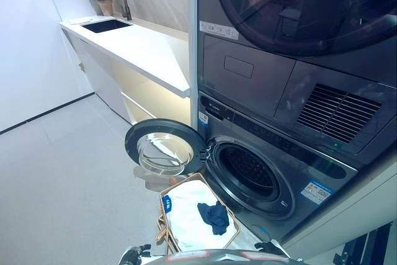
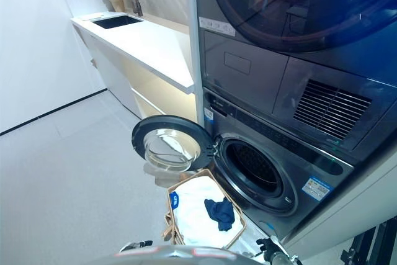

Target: Put the clothes in the basket into the washing machine.

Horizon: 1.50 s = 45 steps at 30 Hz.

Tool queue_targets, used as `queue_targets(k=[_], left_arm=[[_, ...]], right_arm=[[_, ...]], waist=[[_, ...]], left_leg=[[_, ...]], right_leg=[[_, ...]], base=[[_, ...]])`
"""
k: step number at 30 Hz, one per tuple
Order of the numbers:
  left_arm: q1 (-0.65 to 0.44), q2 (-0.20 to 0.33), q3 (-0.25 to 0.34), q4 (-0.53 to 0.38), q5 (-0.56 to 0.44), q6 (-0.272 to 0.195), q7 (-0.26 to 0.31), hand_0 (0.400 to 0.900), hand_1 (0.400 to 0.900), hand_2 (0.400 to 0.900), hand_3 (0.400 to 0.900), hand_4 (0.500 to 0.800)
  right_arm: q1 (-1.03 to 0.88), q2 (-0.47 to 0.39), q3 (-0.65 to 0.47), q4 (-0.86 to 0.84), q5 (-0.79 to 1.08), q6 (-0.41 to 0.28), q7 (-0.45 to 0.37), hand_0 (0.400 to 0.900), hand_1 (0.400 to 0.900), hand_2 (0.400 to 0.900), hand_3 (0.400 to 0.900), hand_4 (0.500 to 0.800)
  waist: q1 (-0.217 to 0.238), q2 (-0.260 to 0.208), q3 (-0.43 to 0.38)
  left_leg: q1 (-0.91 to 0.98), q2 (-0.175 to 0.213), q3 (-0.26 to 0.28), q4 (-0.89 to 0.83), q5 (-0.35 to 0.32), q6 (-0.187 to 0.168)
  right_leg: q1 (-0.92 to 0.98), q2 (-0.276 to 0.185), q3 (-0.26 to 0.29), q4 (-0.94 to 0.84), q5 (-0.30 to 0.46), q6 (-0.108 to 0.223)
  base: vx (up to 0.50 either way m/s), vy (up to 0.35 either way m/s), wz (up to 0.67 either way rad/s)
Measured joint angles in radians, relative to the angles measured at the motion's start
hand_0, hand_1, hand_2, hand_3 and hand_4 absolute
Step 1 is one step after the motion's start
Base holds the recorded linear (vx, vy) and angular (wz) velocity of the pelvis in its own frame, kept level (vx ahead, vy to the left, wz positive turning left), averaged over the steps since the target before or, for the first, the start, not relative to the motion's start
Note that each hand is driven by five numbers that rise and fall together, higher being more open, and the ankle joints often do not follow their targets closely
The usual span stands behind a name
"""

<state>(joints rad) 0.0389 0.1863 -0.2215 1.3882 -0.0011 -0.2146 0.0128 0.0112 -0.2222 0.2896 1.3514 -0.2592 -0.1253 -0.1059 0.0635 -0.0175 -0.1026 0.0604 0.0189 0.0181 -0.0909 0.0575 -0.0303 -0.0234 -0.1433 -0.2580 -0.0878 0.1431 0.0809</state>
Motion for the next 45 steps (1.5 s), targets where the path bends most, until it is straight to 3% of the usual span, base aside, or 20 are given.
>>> queue_targets(k=[9,21,23,31,41,42,43,44,45], left_arm=[[0.001,0.000,0.000,0.000,0.000,0.000,0.000,0.900,0.900,0.900,0.900,0.800],[-0.023,0.013,0.011,-0.007,0.000,-0.005,0.002,0.900,0.900,0.900,0.900,0.800],[-0.046,0.018,0.021,-0.011,-0.006,-0.006,0.003,0.900,0.900,0.900,0.900,0.800],[-0.233,0.039,0.013,-0.031,-0.087,-0.007,0.048,0.900,0.900,0.900,0.900,0.800],[-0.298,0.049,-0.013,-0.096,-0.178,-0.038,0.114,0.900,0.900,0.900,0.900,0.800],[-0.243,0.062,-0.001,-0.195,-0.186,-0.030,0.111,0.900,0.900,0.900,0.900,0.800],[-0.145,0.075,-0.002,-0.348,-0.193,-0.062,0.105,0.900,0.900,0.900,0.900,0.800],[-0.082,0.071,-0.035,-0.426,-0.194,-0.119,0.118,0.900,0.900,0.900,0.900,0.800],[-0.062,0.074,-0.057,-0.468,-0.195,-0.130,0.132,0.900,0.900,0.900,0.900,0.800]], right_arm=[[-0.009,-0.003,0.010,0.000,-0.040,0.000,-0.002,0.900,0.900,0.900,0.900,0.800],[-0.087,-0.072,0.113,-0.002,-0.188,0.002,-0.016,0.900,0.900,0.900,0.900,0.800],[-0.106,-0.080,0.121,-0.019,-0.194,0.007,-0.021,0.900,0.900,0.900,0.900,0.800],[-0.316,-0.092,0.149,-0.082,-0.192,0.021,-0.085,0.900,0.900,0.900,0.900,0.800],[-0.462,-0.111,0.157,-0.129,-0.187,0.022,-0.177,0.900,0.900,0.900,0.900,0.800],[-0.452,-0.120,0.152,-0.162,-0.181,0.024,-0.183,0.900,0.900,0.900,0.900,0.800],[-0.430,-0.145,0.151,-0.201,-0.172,0.020,-0.198,0.900,0.900,0.900,0.900,0.800],[-0.417,-0.165,0.149,-0.216,-0.167,0.015,-0.222,0.900,0.900,0.900,0.900,0.800],[-0.424,-0.188,0.147,-0.202,-0.156,0.025,-0.236,0.900,0.900,0.900,0.900,0.800]], waist=[[0.004,0.000,0.006],[0.047,-0.010,0.044],[0.049,-0.018,0.073],[0.057,-0.046,0.341],[0.083,0.005,0.470],[0.099,0.012,0.477],[0.102,0.016,0.481],[0.112,0.033,0.492],[0.126,0.053,0.504]], left_leg=[[-0.002,0.000,-0.003,0.000,0.000,0.000],[-0.081,0.000,-0.036,0.025,0.001,-0.001],[-0.135,-0.001,-0.044,0.062,-0.002,-0.003],[-0.338,-0.008,-0.060,0.192,-0.001,-0.007],[-0.477,-0.025,-0.105,0.244,0.008,-0.010],[-0.481,-0.030,-0.106,0.243,0.011,-0.008],[-0.489,-0.030,-0.112,0.244,0.010,-0.009],[-0.494,-0.039,-0.126,0.251,0.010,-0.007],[-0.497,-0.045,-0.138,0.258,0.008,-0.005]], right_leg=[[0.000,0.000,-0.002,0.000,0.000,0.000],[-0.053,0.001,-0.026,0.001,-0.003,-0.001],[-0.088,0.004,-0.029,0.011,-0.002,-0.002],[-0.273,-0.013,-0.034,0.125,-0.010,-0.026],[-0.402,-0.044,-0.069,0.212,-0.033,-0.029],[-0.404,-0.054,-0.075,0.213,-0.034,-0.029],[-0.407,-0.052,-0.083,0.211,-0.035,-0.027],[-0.408,-0.057,-0.090,0.226,-0.040,-0.025],[-0.407,-0.066,-0.098,0.240,-0.054,-0.024]], base=[[0.01,-0.005,0.04],[-0.02,-0.012,0.05],[-0.18,-0.011,0.05],[-0.13,0.031,0.08],[-0.03,0.044,0.15],[-0.03,0.042,0.30],[-0.03,0.052,0.20],[-0.02,0.041,0.15],[0.00,0.045,0.14]])
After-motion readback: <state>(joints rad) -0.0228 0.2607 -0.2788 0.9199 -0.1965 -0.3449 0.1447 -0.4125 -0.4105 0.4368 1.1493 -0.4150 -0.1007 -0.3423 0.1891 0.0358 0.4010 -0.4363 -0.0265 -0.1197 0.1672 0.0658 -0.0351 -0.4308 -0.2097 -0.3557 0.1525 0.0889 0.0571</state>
